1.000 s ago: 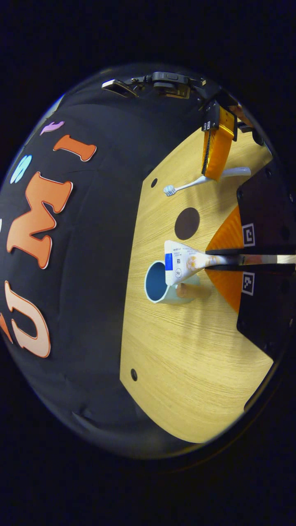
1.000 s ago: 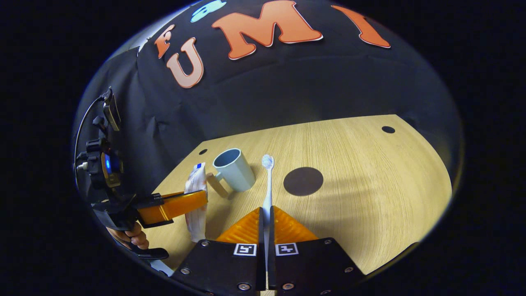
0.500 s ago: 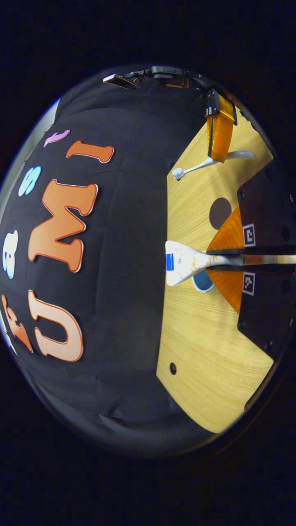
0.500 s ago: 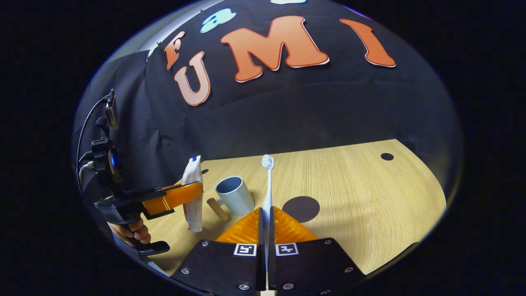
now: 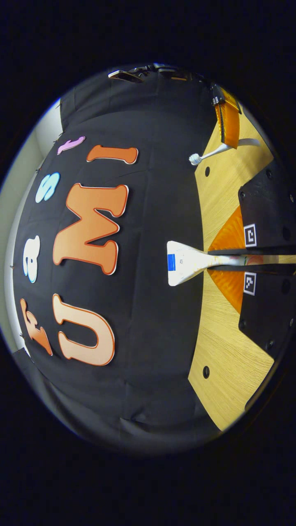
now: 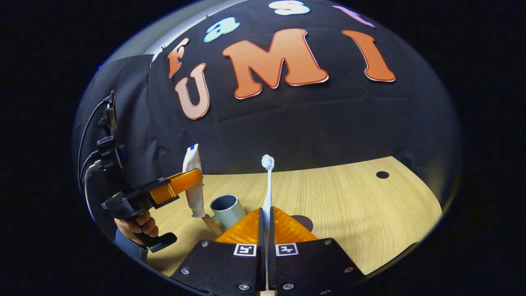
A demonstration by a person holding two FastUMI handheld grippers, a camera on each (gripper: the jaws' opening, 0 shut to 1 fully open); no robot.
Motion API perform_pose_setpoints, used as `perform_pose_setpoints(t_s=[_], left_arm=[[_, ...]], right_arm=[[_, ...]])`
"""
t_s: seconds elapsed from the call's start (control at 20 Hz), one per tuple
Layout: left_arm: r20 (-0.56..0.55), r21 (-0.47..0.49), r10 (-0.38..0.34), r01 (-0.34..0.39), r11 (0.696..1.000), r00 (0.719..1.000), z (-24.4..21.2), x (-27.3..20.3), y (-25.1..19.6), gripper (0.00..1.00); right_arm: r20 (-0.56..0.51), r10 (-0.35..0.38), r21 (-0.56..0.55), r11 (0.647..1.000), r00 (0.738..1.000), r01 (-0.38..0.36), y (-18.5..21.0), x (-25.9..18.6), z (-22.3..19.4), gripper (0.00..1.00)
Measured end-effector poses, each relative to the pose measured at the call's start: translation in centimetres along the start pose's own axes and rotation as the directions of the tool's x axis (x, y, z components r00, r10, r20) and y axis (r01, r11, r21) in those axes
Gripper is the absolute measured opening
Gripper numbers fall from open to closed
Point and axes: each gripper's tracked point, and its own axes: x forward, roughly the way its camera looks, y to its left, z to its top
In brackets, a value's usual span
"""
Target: Put the toothbrush and toothpaste on the desktop into the cup, then pick up the cup and place it on the coaster on the desktop.
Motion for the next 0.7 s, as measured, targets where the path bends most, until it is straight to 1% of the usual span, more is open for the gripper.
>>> perform_pose_setpoints(t_s=[0.2,0.3,0.55,0.7], left_arm=[[0.067,-0.029,-0.001,0.003,1.000,0.998,0.5,1.7,0.5,0.08],[0.086,-0.024,0.000,0.002,1.000,0.996,0.5,2.7,0.5,0.07],[0.097,-0.025,0.017,-0.015,1.000,0.995,-0.4,5.5,1.3,0.07],[0.065,-0.025,0.031,-0.029,0.999,0.997,-2.2,6.5,1.8,0.07]], right_arm=[[0.022,-0.007,0.004,1.000,1.000,0.007,-0.4,0.2,0.6,0.02],[0.032,-0.007,0.003,1.000,0.999,0.007,-0.6,0.3,0.8,0.02],[0.044,-0.009,-0.006,1.000,0.999,0.009,-1.1,0.8,1.0,0.02],[0.049,-0.009,-0.004,1.000,0.999,0.009,-1.5,1.2,1.1,0.02]])
